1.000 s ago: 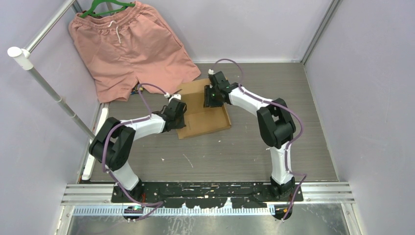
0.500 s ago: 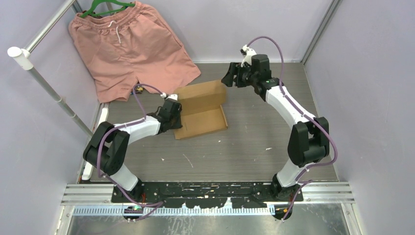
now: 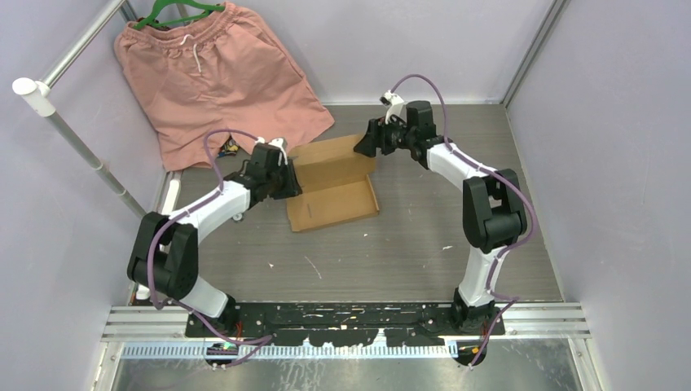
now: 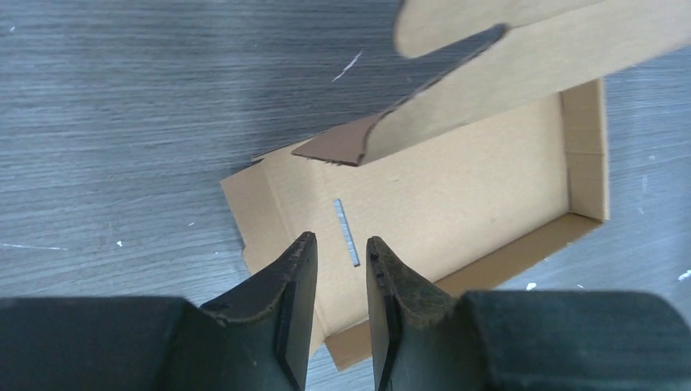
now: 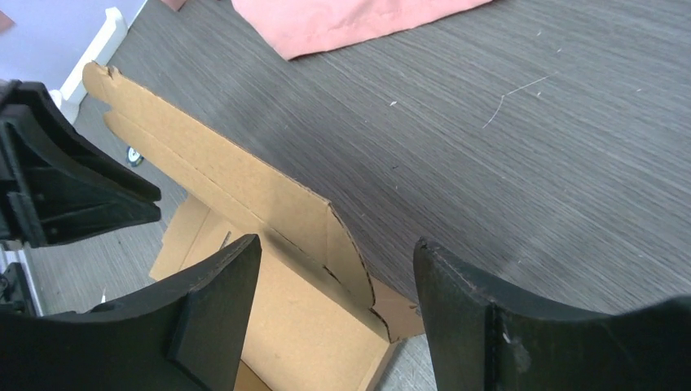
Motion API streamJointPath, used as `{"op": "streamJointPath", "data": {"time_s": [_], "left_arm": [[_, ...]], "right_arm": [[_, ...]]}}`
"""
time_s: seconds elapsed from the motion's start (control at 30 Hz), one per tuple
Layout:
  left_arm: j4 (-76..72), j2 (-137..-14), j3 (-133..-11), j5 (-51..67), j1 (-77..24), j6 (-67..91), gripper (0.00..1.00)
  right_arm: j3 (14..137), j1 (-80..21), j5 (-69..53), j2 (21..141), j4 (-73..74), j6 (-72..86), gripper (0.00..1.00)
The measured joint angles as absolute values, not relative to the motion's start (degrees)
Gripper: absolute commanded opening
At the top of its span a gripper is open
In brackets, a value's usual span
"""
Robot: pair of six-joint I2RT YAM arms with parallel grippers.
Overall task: Fold the paper box
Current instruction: Fold the paper box at the center of the board.
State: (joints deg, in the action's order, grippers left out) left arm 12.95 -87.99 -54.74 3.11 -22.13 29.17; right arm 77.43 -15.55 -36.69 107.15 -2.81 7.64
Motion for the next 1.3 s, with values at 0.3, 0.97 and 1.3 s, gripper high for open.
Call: {"op": "streamJointPath", "data": {"time_s": [0.3,0.97,1.3], "left_arm": [[18.09,-85.36,-57.69,9.61,-18.83,28.21,0.30],[20.36,-85.36,-58.04,12.25,-16.84,28.21,0.29],[17.82,-89.49,-57.93,14.15,-17.47,28.62,0.29]], "right_arm": [[78.06,-15.53,-40.88,109.38,-5.52,7.77,0.29],[48.73,-15.57,-27.64,79.79,-8.95,2.79,0.39],[44.03,-16.88,-19.31,70.74,-4.40,3.46,0.68]]}}
